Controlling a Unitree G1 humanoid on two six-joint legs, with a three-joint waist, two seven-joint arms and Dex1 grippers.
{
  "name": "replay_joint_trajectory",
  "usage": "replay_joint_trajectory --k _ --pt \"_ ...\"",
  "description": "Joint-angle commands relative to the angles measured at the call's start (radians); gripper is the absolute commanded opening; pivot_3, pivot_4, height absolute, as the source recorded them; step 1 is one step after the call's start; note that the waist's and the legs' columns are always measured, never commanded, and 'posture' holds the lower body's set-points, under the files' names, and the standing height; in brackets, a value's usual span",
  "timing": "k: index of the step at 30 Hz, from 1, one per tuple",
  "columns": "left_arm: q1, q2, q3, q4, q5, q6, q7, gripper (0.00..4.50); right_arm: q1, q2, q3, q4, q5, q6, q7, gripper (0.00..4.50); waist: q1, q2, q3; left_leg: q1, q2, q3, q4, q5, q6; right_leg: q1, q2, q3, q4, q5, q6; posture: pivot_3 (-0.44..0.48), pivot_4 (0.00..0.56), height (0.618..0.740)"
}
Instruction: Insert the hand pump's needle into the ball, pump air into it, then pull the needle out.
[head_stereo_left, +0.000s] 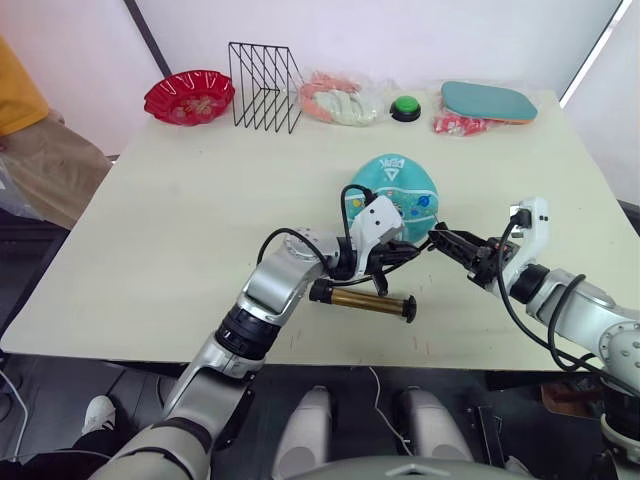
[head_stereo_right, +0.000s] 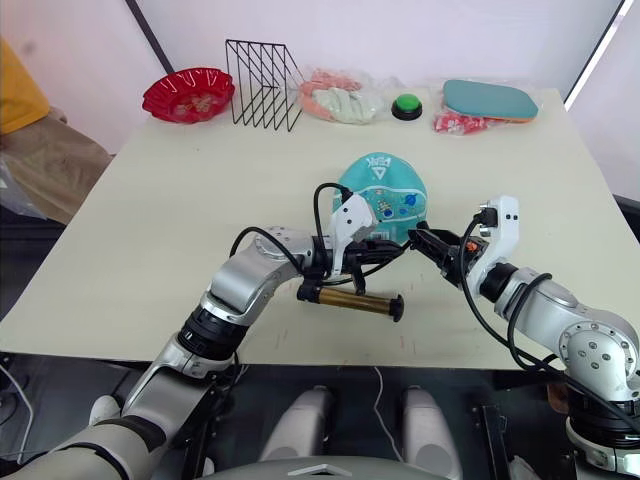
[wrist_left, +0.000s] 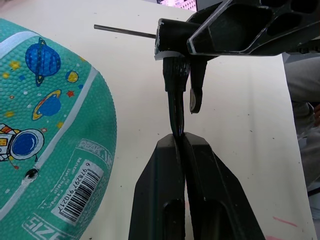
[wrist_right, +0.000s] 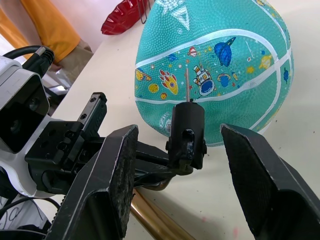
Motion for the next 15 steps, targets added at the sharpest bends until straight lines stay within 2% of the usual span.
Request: replay_joint_trajectory --k 1,11,12,13,14,15 --pt "-0.002 -0.002 0.013 -0.047 -0.007 -0.011 -0.001 0.0 -0.011 0.003 -0.016 -0.011 0.014 -0.023 0.007 2.75 0.0 0.0 0.0 0.0 0.0 0.001 0.0 0.0 0.0 0.0 0.0 0.001 0.0 0.0 0.0 0.0 0.15 0.74" --pt "0.007 -0.002 0.009 -0.059 -0.007 -0.011 0.0 0.0 -0.021 0.012 -0.003 -0.004 0.011 -0.029 0.004 2.75 -0.001 0.0 0.0 0.002 0.0 0.007 0.0 0.0 0.0 -0.001 0.0 0.007 0.001 0.0 0.0 0.0 0.15 0.74" --pt "0.008 -0.002 0.008 -0.06 -0.007 -0.01 0.001 0.0 -0.022 0.013 -0.003 -0.003 0.012 -0.03 0.004 2.23 -0.001 0.0 0.0 0.003 0.0 0.007 0.0 0.0 0.0 -0.001 0.0 0.007 0.001 0.0 0.0 0.0 0.15 0.74" --pt "0.009 -0.003 0.008 -0.062 -0.006 -0.01 0.002 0.0 -0.022 0.013 -0.003 -0.003 0.012 -0.03 0.004 2.01 -0.001 0.0 0.0 0.003 0.0 0.008 0.0 0.0 0.0 -0.001 0.0 0.008 0.001 0.0 0.0 0.0 0.15 0.74" --pt "0.01 -0.003 0.008 -0.062 -0.006 -0.01 0.002 0.0 -0.022 0.013 -0.003 -0.002 0.012 -0.03 0.005 1.59 -0.001 0.0 0.0 0.003 0.0 0.008 0.0 0.0 0.0 -0.001 0.0 0.008 0.001 0.0 0.0 0.0 0.15 0.74" --pt "0.01 -0.003 0.008 -0.064 -0.005 -0.009 0.003 0.0 -0.021 0.012 -0.003 -0.002 0.012 -0.029 0.005 1.02 -0.001 0.0 0.0 0.003 0.001 0.008 0.0 0.0 0.0 -0.001 0.0 0.008 0.001 0.0 0.0 0.0 0.15 0.74"
